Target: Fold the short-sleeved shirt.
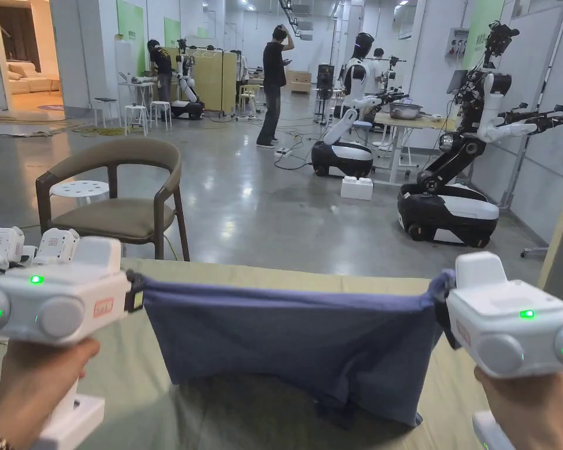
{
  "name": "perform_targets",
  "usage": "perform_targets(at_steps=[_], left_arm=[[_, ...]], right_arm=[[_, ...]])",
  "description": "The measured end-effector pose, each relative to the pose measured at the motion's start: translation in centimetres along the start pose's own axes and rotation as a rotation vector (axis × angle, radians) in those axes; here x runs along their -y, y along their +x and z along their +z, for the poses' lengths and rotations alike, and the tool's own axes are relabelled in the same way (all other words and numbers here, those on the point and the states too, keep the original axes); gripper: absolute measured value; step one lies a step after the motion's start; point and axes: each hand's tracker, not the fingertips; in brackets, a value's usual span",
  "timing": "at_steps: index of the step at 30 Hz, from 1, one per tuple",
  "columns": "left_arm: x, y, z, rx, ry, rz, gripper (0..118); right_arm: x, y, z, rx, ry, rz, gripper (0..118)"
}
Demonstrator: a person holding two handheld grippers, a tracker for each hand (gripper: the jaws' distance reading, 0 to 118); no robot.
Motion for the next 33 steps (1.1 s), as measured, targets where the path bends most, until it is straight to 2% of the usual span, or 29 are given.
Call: perform_targets(at_steps=[4, 8, 18, 21, 26, 30, 33], left_arm=[[6.3, -0.7, 3.3, 0.034, -0.031, 0.066, 0], [11.0, -0.5, 7.4, 0.029, -0.056, 0.09, 0], [17.7, -0.4, 15.2, 0.003, -0.162, 0.136, 0], [19.8, 0.1, 15.4, 0.003, -0.21, 0.15, 0], [24.2, 1.1, 13.5, -0.01, -0.344, 0.171, 0], [26.6, 2.0, 11.6, -0.038, -0.443, 0.163, 0], [27.9, 2.3, 10.5, -0.036, -0.482, 0.163, 0]], right_arm=[[5.4, -0.3, 4.1, -0.022, -0.072, -0.026, 3], [9.4, -0.4, 8.4, -0.049, -0.126, -0.124, 3], [14.6, -2.5, 17.8, -0.067, -0.174, -0.147, 3], [16.5, -3.3, 18.5, -0.063, -0.205, -0.117, 3], [21.5, -3.9, 17.3, -0.075, -0.342, -0.173, 3], [25.1, -4.6, 15.8, -0.092, -0.445, -0.157, 3], [27.0, -4.8, 14.8, -0.112, -0.477, -0.19, 4]])
